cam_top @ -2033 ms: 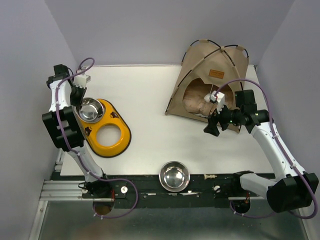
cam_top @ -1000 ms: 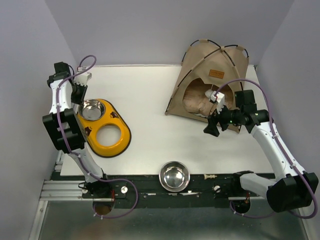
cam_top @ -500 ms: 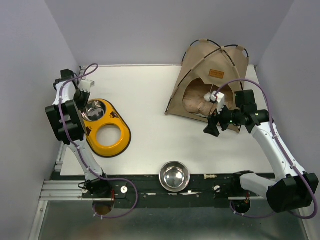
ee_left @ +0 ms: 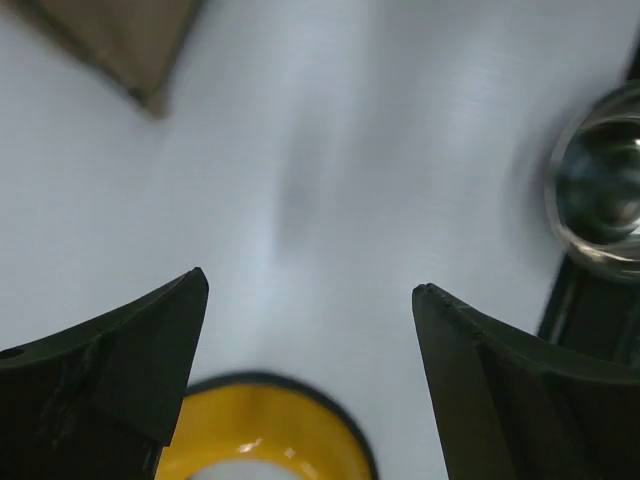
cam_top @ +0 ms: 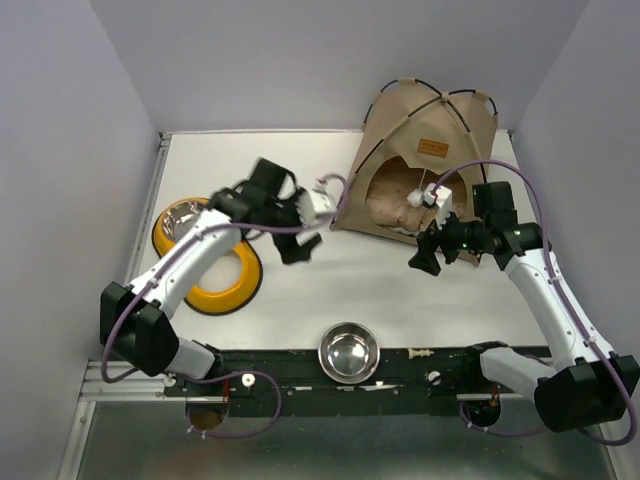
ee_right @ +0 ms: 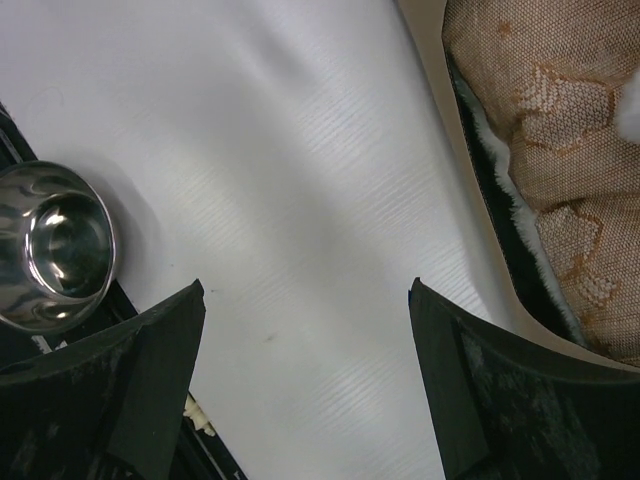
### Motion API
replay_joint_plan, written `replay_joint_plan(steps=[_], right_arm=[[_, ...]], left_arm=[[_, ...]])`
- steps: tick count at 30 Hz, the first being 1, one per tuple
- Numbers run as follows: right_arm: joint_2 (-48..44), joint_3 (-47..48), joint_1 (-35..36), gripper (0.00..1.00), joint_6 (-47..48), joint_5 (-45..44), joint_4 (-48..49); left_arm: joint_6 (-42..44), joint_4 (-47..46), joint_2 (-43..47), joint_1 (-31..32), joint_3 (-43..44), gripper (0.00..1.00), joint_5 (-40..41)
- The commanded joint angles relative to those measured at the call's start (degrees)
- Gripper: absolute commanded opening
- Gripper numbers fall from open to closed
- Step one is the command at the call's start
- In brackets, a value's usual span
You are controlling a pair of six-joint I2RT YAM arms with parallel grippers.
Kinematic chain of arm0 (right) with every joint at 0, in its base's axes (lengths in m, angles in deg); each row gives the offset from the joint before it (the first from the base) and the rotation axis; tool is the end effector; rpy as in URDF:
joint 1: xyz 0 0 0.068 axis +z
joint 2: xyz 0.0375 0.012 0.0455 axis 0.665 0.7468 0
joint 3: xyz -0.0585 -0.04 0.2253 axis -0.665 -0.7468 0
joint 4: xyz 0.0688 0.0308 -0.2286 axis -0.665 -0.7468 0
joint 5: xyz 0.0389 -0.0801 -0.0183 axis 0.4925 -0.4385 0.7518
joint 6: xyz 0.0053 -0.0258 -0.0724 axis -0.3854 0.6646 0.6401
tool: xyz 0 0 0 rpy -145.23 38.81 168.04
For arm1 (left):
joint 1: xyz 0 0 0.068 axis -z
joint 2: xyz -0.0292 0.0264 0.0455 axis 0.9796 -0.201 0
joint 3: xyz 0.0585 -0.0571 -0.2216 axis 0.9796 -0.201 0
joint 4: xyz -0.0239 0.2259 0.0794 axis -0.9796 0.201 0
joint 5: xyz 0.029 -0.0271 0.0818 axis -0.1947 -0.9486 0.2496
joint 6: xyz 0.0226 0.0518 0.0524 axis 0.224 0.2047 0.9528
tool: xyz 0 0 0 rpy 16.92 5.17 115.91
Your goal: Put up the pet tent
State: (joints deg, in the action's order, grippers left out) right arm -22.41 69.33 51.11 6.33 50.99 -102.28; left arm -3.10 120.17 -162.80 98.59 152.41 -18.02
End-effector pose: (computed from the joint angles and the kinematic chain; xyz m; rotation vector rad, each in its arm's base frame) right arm 0.2145 0.0756 0.2539 -1.0284 2.0869 0.6220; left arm 0.2704 -0.1325 0.2693 1.2966 2.0665 -0.5095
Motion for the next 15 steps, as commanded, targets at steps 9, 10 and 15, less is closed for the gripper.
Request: replay_joint_plan(steps=[9, 10, 15], right_arm=[[-2.9, -1.2, 0.3, 0.91, 0.4, -3.0, -1.0], [-3.1, -1.4, 0.3, 0.91, 0.4, -3.0, -1.0], [-3.4, -2.3, 0.4, 0.91, 0.3, -2.5, -0.6]], left_arm=[[-9.5, -12.3, -6.4, 41.2, -16.4, 0.98, 6.0], [-9.4, -12.7, -7.0, 42.0, -16.3, 0.96, 6.4], [-10.2, -10.4, -13.6, 43.0, -12.0, 0.75, 8.1]])
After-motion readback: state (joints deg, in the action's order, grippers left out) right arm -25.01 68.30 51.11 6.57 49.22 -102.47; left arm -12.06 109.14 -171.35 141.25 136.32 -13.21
